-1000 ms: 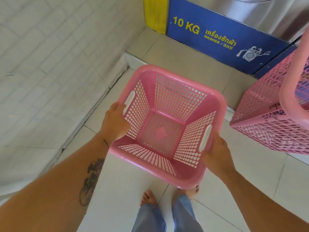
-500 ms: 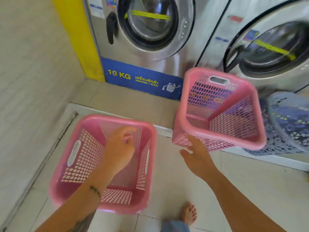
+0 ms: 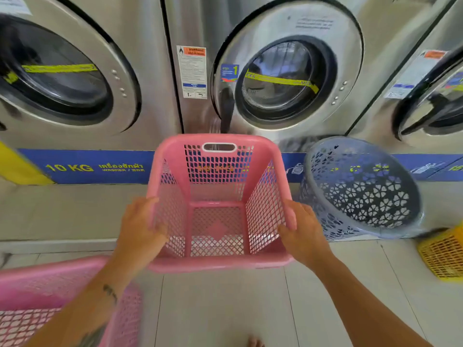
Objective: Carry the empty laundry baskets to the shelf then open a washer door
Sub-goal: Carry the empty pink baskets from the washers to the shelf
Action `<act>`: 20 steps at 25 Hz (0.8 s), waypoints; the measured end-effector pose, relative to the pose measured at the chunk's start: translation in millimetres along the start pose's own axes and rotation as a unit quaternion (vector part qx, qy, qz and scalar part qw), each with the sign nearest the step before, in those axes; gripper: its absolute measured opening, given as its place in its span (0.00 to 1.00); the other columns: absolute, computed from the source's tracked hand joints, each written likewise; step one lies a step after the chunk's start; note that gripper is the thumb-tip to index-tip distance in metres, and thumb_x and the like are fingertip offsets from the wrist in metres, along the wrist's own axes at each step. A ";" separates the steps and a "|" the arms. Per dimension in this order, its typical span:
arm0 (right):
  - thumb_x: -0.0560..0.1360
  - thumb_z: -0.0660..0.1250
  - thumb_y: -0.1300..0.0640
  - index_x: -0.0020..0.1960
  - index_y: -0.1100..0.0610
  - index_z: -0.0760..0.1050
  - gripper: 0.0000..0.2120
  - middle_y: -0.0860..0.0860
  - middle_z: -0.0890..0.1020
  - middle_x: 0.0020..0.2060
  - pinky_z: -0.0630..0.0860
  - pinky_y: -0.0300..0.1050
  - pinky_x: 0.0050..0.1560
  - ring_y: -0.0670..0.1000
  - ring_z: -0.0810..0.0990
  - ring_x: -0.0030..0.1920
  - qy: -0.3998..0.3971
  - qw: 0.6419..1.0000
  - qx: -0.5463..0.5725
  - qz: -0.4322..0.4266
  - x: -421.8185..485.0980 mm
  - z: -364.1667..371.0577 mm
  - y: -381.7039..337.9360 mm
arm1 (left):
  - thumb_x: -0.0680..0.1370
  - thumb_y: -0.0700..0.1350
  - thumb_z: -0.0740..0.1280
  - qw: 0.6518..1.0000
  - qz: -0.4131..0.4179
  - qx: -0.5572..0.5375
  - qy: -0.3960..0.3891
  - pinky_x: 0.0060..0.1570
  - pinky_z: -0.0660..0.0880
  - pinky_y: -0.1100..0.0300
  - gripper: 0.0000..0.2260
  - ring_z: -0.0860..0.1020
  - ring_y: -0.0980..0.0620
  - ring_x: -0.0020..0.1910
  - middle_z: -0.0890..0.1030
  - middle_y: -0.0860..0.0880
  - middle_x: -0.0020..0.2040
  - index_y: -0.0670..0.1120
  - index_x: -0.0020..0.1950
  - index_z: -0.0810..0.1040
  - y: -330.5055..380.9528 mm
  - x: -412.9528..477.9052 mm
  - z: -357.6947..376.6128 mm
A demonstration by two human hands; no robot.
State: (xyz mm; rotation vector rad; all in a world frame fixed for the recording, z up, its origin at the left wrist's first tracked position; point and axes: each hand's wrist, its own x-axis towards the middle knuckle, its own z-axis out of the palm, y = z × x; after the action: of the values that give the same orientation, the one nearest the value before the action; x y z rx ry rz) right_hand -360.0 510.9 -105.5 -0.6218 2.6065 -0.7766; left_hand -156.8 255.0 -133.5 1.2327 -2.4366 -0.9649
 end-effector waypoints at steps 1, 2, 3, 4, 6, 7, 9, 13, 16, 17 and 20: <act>0.70 0.67 0.61 0.67 0.54 0.70 0.26 0.56 0.74 0.60 0.71 0.55 0.62 0.59 0.73 0.62 -0.001 1.000 -0.014 -0.006 18.6 -4.4 9.1 | 0.69 0.35 0.70 1.000 -0.011 0.020 0.002 0.68 0.65 0.50 0.26 0.72 0.41 0.63 0.70 0.43 0.63 0.45 0.67 0.73 0.6 14.2 11.4; 0.69 0.66 0.62 0.67 0.56 0.70 0.25 0.57 0.75 0.60 0.70 0.57 0.61 0.60 0.72 0.62 -0.005 0.999 -0.033 -0.016 34.8 -6.1 16.6 | 0.69 0.38 0.70 0.999 -0.028 0.039 0.002 0.68 0.66 0.48 0.28 0.71 0.40 0.64 0.69 0.43 0.65 0.46 0.68 0.71 -0.1 26.9 19.6; 0.70 0.65 0.63 0.66 0.58 0.69 0.25 0.57 0.75 0.60 0.70 0.58 0.61 0.60 0.71 0.63 -0.016 0.998 -0.047 -0.023 51.7 -5.2 25.3 | 0.68 0.41 0.69 0.997 -0.043 0.064 0.002 0.68 0.66 0.47 0.29 0.69 0.40 0.65 0.67 0.44 0.66 0.49 0.70 0.69 -2.4 39.9 29.2; 0.70 0.64 0.63 0.67 0.58 0.68 0.25 0.57 0.74 0.61 0.69 0.59 0.62 0.60 0.70 0.63 -0.029 0.998 -0.057 -0.026 66.0 -3.6 32.0 | 0.68 0.44 0.68 0.994 -0.060 0.090 0.002 0.68 0.65 0.45 0.31 0.67 0.40 0.67 0.66 0.44 0.68 0.52 0.72 0.67 -3.8 49.8 36.2; 0.69 0.60 0.62 0.67 0.56 0.66 0.25 0.56 0.73 0.60 0.69 0.60 0.61 0.61 0.70 0.63 -0.043 0.997 -0.063 -0.030 89.5 2.9 42.8 | 0.66 0.46 0.65 0.989 -0.071 0.132 0.005 0.69 0.64 0.43 0.35 0.65 0.38 0.69 0.65 0.42 0.70 0.55 0.74 0.65 -12.7 63.9 50.7; 0.70 0.59 0.63 0.67 0.55 0.65 0.25 0.56 0.72 0.60 0.70 0.59 0.60 0.63 0.71 0.61 -0.043 0.997 -0.063 -0.033 97.6 7.1 47.1 | 0.64 0.47 0.63 0.988 -0.067 0.139 0.008 0.69 0.64 0.42 0.37 0.66 0.36 0.69 0.66 0.41 0.71 0.55 0.75 0.65 -18.3 69.0 58.0; 0.73 0.59 0.65 0.74 0.54 0.59 0.30 0.58 0.69 0.64 0.70 0.57 0.59 0.63 0.72 0.62 -0.046 0.998 -0.044 -0.030 106.0 18.2 52.5 | 0.62 0.46 0.61 0.985 -0.075 0.152 0.018 0.68 0.67 0.40 0.39 0.70 0.33 0.65 0.65 0.39 0.72 0.55 0.74 0.67 -26.6 74.1 68.0; 0.72 0.57 0.68 0.78 0.47 0.51 0.38 0.57 0.69 0.63 0.72 0.53 0.47 0.62 0.75 0.55 -0.024 0.999 -0.017 -0.040 99.1 31.4 54.6 | 0.64 0.41 0.63 0.985 -0.096 0.141 0.032 0.63 0.72 0.47 0.36 0.78 0.36 0.54 0.74 0.41 0.64 0.58 0.73 0.70 -19.5 66.4 57.7; 0.71 0.58 0.68 0.77 0.45 0.52 0.40 0.57 0.70 0.60 0.72 0.52 0.43 0.63 0.76 0.52 -0.012 0.999 -0.028 -0.038 82.0 31.1 58.3 | 0.67 0.32 0.64 0.990 -0.084 0.098 0.060 0.62 0.73 0.52 0.33 0.79 0.38 0.53 0.78 0.44 0.61 0.55 0.70 0.74 -21.8 40.2 53.6; 0.70 0.58 0.69 0.77 0.44 0.52 0.40 0.58 0.71 0.59 0.73 0.53 0.43 0.64 0.75 0.52 -0.004 0.999 -0.029 -0.034 72.9 30.9 61.6 | 0.66 0.32 0.63 0.992 -0.067 0.090 0.062 0.60 0.74 0.53 0.34 0.80 0.39 0.52 0.78 0.46 0.60 0.55 0.69 0.75 -24.8 30.6 55.3; 0.70 0.59 0.70 0.76 0.45 0.56 0.39 0.59 0.72 0.58 0.70 0.51 0.45 0.62 0.75 0.53 0.008 0.999 -0.037 -0.009 33.6 27.7 71.8 | 0.63 0.34 0.61 0.996 -0.027 0.062 0.063 0.55 0.77 0.51 0.34 0.80 0.43 0.48 0.79 0.49 0.59 0.55 0.68 0.76 -37.2 -4.6 56.5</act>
State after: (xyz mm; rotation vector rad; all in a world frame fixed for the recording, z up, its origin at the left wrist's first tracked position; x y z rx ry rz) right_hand -398.1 536.4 -175.8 -0.6626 2.6578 -0.6944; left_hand -158.1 268.2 -200.0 1.3641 -2.4081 -0.7344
